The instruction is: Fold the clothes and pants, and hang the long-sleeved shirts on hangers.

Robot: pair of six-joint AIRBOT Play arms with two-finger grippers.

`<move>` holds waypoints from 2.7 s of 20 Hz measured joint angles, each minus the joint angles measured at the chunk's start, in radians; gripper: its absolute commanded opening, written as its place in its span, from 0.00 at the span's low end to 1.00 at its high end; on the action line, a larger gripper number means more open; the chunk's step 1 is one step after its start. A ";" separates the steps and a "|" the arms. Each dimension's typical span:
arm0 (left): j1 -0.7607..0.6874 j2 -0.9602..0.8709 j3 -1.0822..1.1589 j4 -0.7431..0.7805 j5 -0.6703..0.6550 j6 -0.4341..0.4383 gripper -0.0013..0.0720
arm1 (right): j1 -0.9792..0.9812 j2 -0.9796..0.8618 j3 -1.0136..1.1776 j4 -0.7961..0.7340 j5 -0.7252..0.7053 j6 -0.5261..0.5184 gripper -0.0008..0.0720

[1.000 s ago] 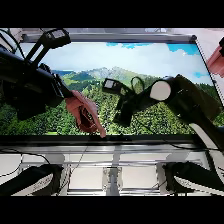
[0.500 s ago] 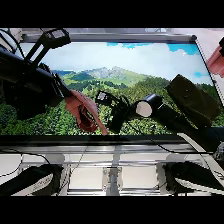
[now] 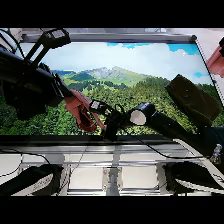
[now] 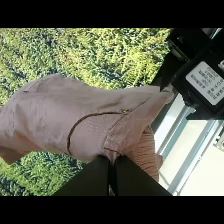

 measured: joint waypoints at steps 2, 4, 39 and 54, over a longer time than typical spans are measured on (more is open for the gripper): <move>0.000 0.000 0.000 0.000 0.000 0.000 0.04 | 0.007 0.000 0.000 -0.016 -0.012 0.018 0.76; 0.000 0.000 0.000 0.000 0.000 0.000 0.04 | 0.010 0.000 0.000 -0.046 -0.032 0.051 0.76; -0.024 0.158 0.000 0.130 -0.027 -0.126 0.04 | -0.200 0.448 0.290 -0.196 0.396 0.221 0.02; 0.033 -0.110 -0.205 0.119 -0.041 -0.188 0.04 | -0.282 0.294 0.415 -0.195 0.690 0.234 0.02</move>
